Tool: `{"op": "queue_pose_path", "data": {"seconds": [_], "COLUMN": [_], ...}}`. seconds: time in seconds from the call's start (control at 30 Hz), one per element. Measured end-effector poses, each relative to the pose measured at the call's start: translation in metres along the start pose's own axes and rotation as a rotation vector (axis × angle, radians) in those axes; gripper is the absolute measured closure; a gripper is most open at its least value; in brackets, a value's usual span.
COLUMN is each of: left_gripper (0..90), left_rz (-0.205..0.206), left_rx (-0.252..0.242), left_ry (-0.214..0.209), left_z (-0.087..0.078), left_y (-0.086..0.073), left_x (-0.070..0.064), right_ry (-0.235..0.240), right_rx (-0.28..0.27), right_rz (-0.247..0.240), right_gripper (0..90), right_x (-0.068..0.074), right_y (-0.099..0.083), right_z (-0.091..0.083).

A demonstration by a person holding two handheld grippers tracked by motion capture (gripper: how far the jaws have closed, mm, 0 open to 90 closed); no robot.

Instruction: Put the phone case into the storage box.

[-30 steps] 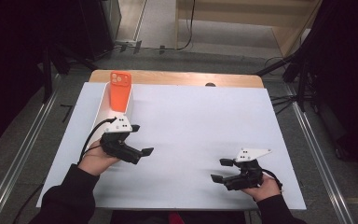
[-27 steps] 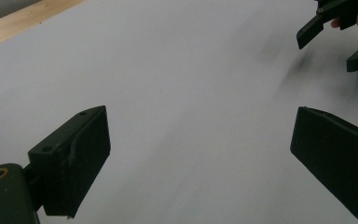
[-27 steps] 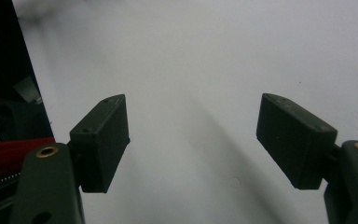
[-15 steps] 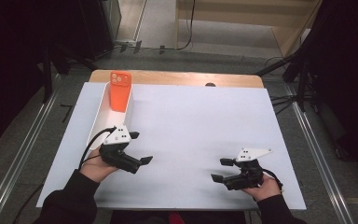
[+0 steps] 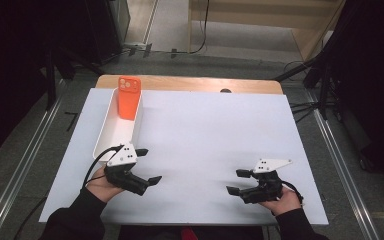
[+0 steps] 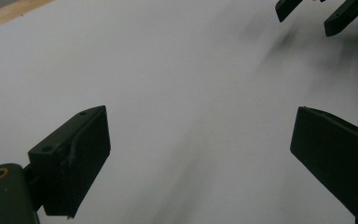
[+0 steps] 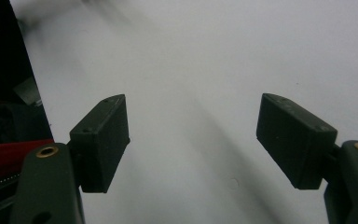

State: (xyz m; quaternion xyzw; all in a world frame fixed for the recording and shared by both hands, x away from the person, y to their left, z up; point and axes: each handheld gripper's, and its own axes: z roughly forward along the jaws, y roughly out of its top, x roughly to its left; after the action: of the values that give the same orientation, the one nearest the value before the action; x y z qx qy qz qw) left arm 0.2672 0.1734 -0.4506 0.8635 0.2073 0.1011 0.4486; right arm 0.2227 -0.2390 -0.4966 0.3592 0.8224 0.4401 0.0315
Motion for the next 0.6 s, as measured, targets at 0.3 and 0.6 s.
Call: {"op": "queue_pose_path", "data": {"seconds": [0.3,0.6], "left_gripper": [5.1,5.1], "left_rz": [-0.009,-0.002], "left_rx": [-0.006,0.0], "left_ry": [-0.005,-0.015], "left_z": [-0.002,-0.002], "left_y": [-0.008,-0.013], "left_x": [-0.002,-0.005], "right_ry": [-0.002,-0.002], "right_rx": [-0.001,-0.001], "right_rz": [0.004,0.003], "right_gripper": [24.2,24.2], "right_x": [0.0,0.0], "right_y": [0.0,0.0], "right_z": [0.0,0.0]}}
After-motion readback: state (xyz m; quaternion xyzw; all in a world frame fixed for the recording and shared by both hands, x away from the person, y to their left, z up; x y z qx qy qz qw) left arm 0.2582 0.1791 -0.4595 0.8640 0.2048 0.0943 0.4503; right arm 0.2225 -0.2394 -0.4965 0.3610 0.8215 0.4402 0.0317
